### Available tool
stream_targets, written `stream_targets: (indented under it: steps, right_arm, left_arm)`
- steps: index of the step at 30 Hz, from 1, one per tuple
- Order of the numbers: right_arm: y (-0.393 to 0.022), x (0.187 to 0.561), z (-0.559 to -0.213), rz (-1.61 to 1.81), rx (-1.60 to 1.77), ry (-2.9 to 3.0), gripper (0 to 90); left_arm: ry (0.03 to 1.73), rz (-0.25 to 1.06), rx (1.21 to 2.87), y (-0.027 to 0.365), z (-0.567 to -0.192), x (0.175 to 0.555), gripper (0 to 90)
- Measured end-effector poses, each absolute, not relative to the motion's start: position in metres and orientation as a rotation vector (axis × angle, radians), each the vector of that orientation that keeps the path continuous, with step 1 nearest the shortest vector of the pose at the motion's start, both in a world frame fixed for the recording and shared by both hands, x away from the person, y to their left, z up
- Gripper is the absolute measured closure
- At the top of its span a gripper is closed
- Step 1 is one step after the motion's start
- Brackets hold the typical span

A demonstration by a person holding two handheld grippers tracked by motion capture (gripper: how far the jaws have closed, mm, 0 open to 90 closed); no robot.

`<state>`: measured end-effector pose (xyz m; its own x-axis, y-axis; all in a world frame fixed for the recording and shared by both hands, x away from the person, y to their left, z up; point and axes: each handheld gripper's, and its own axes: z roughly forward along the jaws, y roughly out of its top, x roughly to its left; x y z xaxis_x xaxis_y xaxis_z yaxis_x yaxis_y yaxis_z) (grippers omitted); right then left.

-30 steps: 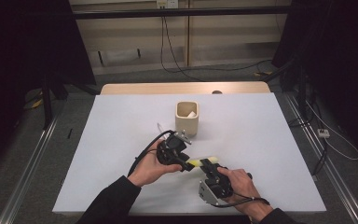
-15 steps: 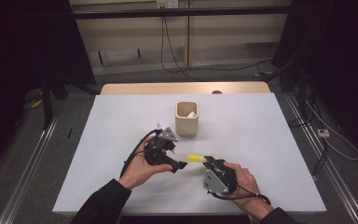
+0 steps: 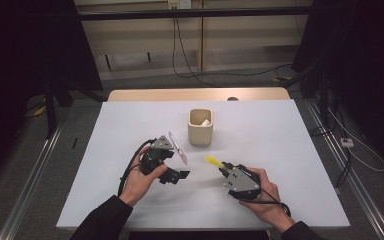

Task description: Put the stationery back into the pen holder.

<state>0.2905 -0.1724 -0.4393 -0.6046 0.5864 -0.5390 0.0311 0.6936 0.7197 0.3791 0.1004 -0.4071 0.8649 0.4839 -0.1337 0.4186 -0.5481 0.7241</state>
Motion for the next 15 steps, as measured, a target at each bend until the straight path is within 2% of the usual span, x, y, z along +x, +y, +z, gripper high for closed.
stream_targets:
  steps: [1, 5, 8, 15]
  right_arm:
    - [-0.174, 0.291, -0.438, 0.881, 0.483, 2.084, 78.2]
    - [-0.177, 0.296, -0.435, 0.954, 0.553, 2.074, 78.2]
    - [-0.178, 0.303, -0.430, 1.014, 0.607, 2.057, 78.2]
    - [-0.180, 0.313, -0.422, 1.121, 0.706, 2.037, 78.2]
  left_arm:
    - [0.657, 0.141, 2.223, 0.102, -0.407, 0.377, 8.1]
    - [0.646, 0.134, 2.193, 0.113, -0.411, 0.372, 8.1]
    - [0.673, 0.196, 2.182, 0.121, -0.412, 0.367, 7.6]
    - [0.706, 0.225, 2.110, 0.142, -0.414, 0.356, 6.6]
